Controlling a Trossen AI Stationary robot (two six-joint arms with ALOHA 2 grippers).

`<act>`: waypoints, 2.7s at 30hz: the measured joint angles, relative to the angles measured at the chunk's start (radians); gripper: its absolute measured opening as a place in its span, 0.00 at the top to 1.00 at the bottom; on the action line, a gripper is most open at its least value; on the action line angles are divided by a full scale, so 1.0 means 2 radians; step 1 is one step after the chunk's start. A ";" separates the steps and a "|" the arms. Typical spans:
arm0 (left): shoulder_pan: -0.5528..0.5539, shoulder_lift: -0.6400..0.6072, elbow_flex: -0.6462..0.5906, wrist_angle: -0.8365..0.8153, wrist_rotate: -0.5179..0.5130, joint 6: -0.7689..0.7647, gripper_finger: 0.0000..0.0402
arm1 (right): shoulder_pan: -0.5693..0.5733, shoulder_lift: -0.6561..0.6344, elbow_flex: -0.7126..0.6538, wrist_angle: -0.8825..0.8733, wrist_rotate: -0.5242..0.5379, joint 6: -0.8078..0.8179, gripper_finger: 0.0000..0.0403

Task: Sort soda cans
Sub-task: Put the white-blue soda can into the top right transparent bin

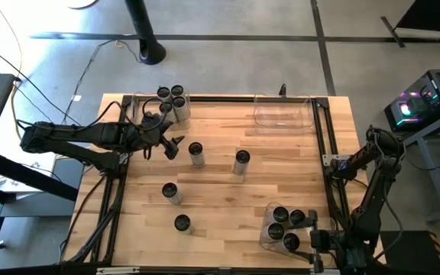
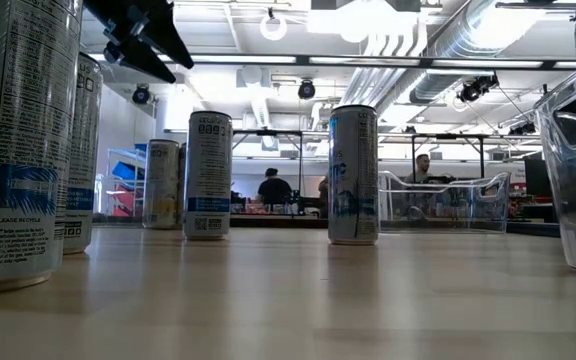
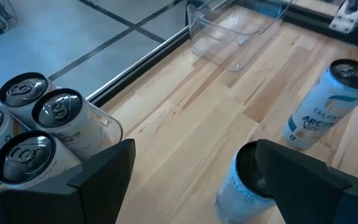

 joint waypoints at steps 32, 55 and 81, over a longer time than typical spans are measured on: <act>0.076 0.024 -0.087 0.313 0.149 0.204 0.18 | -0.385 -0.086 0.027 0.025 -0.094 -0.464 0.20; 0.224 0.035 -0.103 0.460 0.346 0.415 0.18 | -0.743 -0.113 -0.023 0.228 -0.605 -0.588 0.20; 0.176 0.028 -0.130 0.436 0.266 0.375 0.18 | -0.600 -0.117 -0.077 0.234 -0.462 -0.517 0.20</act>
